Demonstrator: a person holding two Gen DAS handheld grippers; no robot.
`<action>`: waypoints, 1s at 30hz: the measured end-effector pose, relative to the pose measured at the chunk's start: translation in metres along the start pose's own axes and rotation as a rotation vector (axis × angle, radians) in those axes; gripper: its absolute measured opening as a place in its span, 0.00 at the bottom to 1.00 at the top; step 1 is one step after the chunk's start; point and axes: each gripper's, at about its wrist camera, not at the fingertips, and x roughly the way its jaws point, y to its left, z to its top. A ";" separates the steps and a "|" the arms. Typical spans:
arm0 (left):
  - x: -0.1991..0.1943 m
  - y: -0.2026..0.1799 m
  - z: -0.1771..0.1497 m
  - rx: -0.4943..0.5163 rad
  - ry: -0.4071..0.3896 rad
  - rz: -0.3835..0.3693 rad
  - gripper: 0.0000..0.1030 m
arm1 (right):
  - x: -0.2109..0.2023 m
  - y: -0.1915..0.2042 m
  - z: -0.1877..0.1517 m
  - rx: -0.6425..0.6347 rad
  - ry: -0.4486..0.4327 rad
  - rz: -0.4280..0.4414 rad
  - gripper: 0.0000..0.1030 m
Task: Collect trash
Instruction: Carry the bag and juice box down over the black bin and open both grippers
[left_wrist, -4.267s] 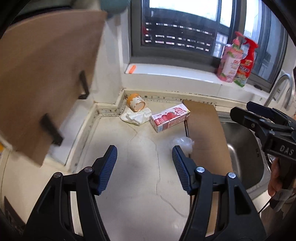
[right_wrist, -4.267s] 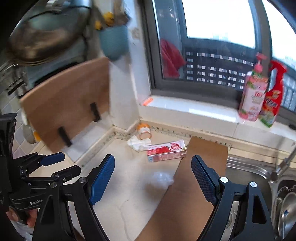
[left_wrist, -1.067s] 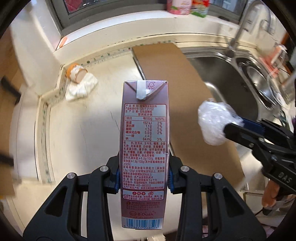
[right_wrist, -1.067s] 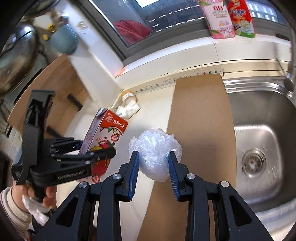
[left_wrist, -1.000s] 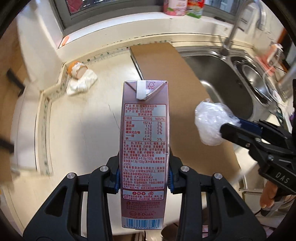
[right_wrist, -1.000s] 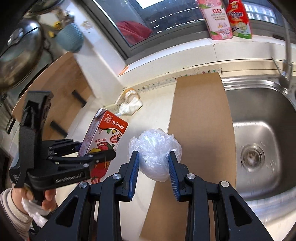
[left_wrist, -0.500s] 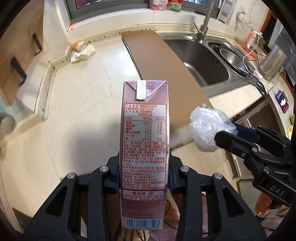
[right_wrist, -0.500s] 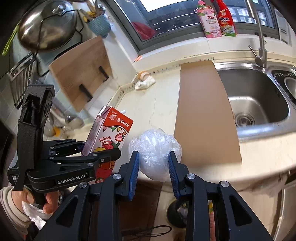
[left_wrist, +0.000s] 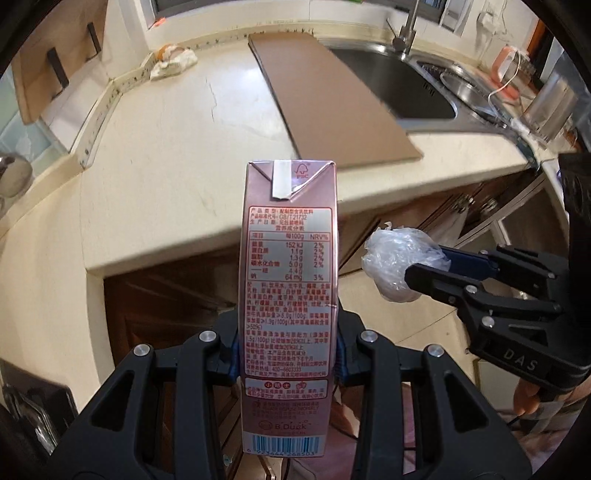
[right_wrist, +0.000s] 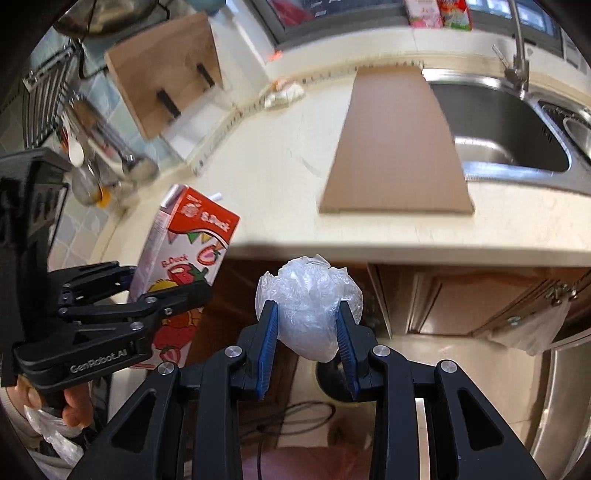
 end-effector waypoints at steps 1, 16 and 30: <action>0.007 -0.003 -0.007 -0.006 0.009 -0.002 0.32 | 0.007 -0.004 -0.004 -0.004 0.018 0.000 0.30; 0.152 -0.018 -0.106 -0.133 0.177 -0.049 0.32 | 0.135 -0.062 -0.090 0.031 0.251 -0.002 0.30; 0.310 0.016 -0.162 -0.261 0.271 -0.064 0.33 | 0.288 -0.112 -0.164 0.109 0.391 -0.013 0.30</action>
